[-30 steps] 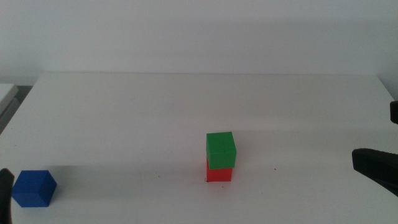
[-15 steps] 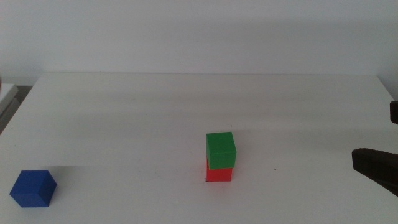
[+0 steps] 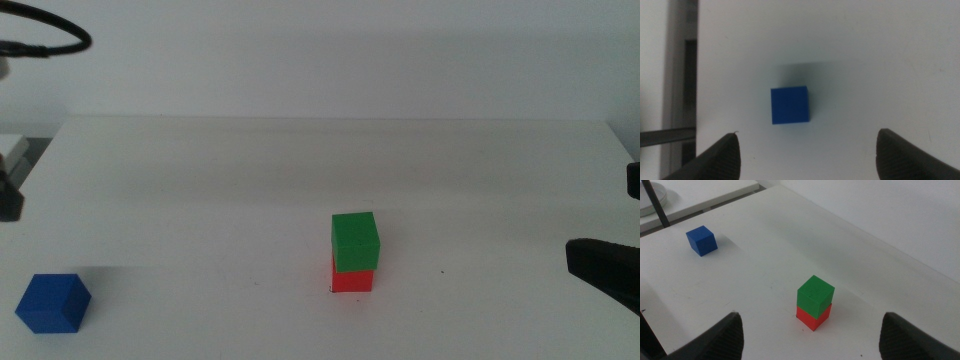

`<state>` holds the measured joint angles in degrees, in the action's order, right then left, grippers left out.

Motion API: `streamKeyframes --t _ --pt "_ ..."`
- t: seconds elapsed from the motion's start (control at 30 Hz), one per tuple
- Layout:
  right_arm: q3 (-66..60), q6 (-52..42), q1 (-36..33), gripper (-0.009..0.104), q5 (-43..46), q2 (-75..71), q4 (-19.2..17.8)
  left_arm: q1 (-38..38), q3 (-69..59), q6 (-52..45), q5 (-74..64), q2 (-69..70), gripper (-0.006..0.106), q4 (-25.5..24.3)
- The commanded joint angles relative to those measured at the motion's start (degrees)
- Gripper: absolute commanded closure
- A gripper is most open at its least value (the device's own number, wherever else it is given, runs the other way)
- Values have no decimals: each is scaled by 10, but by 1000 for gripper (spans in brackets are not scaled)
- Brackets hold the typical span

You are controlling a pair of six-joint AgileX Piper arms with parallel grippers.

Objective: Stack red cubes first, then green, then blue cubes in a specific spot.

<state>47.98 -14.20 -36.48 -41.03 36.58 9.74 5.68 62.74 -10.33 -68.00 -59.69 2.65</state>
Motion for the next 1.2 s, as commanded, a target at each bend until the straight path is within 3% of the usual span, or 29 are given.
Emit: streamKeyframes --t 0.0,0.23,0.33,0.57,1.17 --pt "-3 -8 5 6 7 -2 -2 1 6 -2 -5 -18 10 8" --pt "-3 -8 5 6 7 -2 -2 1 6 48 17 -68 10 -60" --pt "-3 -8 5 6 7 -2 -2 3 2 54 23 -102 10 -65" --pt "-3 -8 5 6 7 -2 -2 51 -53 -21 109 -161 10 16" --pt "-3 -8 5 6 7 -2 -2 69 -83 -34 208 -321 10 60"
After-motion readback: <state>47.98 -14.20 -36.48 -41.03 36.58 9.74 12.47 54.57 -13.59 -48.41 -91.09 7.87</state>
